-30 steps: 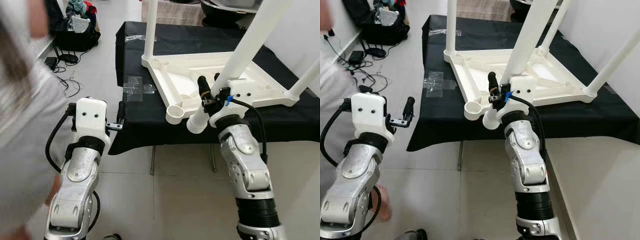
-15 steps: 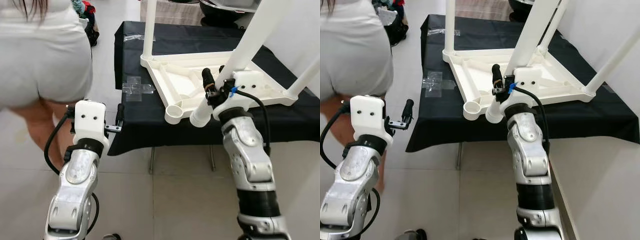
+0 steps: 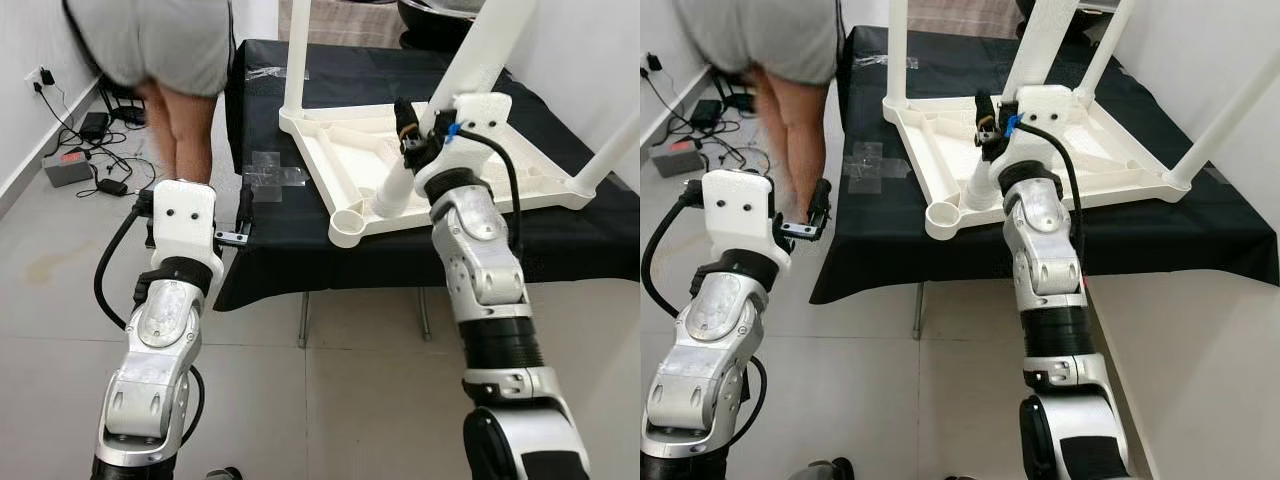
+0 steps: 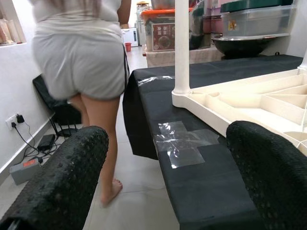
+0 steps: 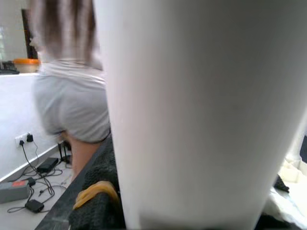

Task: Building children table

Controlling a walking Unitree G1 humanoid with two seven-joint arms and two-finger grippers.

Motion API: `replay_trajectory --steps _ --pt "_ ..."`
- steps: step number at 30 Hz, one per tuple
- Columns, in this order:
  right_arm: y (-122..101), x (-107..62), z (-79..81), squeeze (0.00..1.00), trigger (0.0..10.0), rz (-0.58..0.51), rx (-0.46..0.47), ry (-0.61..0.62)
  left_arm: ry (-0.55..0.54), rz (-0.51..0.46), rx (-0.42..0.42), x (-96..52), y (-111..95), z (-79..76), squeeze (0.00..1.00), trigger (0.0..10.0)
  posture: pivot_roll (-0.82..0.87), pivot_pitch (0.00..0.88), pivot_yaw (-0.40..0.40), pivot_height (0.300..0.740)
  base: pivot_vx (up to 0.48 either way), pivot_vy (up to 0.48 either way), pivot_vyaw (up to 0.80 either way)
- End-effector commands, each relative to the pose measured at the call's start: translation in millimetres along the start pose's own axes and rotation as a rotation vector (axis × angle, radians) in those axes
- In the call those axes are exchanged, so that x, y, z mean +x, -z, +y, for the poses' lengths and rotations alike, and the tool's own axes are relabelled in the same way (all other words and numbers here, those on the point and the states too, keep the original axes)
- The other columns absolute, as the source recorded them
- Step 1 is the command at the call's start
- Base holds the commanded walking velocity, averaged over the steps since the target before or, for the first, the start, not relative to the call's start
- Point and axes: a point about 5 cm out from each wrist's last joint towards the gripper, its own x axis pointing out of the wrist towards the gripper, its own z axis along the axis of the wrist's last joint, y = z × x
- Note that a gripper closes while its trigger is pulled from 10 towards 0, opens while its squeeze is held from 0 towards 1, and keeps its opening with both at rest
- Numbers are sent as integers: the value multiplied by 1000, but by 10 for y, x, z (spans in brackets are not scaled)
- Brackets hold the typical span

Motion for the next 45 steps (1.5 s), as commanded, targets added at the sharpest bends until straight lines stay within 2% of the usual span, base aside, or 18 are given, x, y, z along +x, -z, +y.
replay_trajectory --steps 1,6,16,27,34,45 --pt "-22 30 -17 0 10000 -17 2 8 7 6 -3 -6 0 -21 0 10000 90 186 -136 740 0 0 0" --pt "-47 147 -18 0 10000 -19 35 23 13 -6 -8 42 -45 -39 0 10000 98 180 -139 740 0 0 0" --pt "-91 203 -46 0 10000 -45 26 31 -3 -23 -2 112 -91 26 0 10000 99 174 -141 740 0 0 0" --pt "-147 180 -48 0 10000 -86 39 18 2 -28 12 122 -83 52 0 10000 100 152 -139 740 0 0 0" --pt "-150 93 -54 0 10000 -97 45 12 5 -26 21 120 -64 59 0 10000 98 143 -134 740 0 0 0" --pt "-66 -4 -67 0 10000 -70 40 12 19 -17 17 130 -27 43 0 10000 100 144 -124 740 253 0 0"
